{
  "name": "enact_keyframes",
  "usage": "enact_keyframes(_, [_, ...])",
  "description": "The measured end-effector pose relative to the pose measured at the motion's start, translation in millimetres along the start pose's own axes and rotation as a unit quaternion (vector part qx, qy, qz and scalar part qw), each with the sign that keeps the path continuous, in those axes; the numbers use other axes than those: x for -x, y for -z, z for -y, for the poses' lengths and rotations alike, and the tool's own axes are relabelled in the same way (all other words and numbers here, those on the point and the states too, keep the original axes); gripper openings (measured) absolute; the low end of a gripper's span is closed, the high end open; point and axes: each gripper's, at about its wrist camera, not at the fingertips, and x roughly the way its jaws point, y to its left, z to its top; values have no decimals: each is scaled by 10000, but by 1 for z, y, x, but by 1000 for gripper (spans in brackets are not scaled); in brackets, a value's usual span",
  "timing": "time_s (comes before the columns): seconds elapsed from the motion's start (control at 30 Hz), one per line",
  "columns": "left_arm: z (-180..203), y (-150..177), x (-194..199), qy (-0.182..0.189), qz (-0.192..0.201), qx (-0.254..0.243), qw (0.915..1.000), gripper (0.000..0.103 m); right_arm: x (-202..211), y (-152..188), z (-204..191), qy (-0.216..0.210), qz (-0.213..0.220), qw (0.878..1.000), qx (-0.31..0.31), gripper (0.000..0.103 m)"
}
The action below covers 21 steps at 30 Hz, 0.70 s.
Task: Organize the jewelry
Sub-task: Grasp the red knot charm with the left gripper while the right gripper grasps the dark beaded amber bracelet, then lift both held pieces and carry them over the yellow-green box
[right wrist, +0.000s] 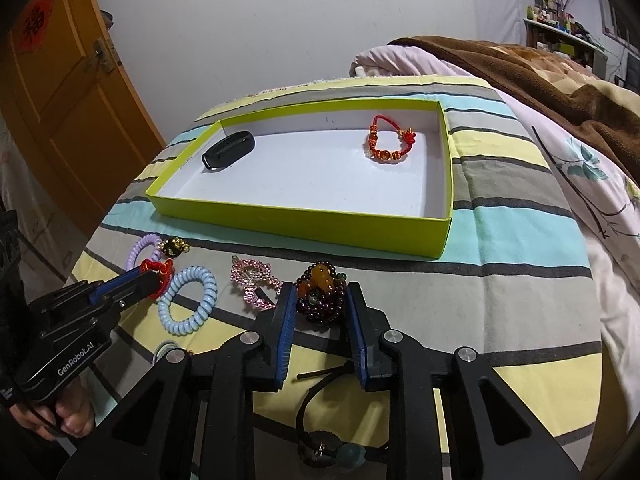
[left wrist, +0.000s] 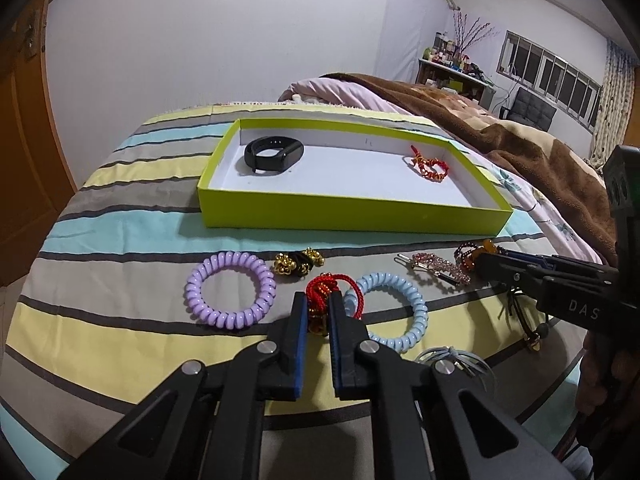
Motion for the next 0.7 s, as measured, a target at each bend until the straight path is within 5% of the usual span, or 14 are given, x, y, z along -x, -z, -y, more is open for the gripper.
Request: enact_keyframes(0.7, [5,-4,66,188,691,33,9974,10,73,7,-23,-38,798,9967,110,25])
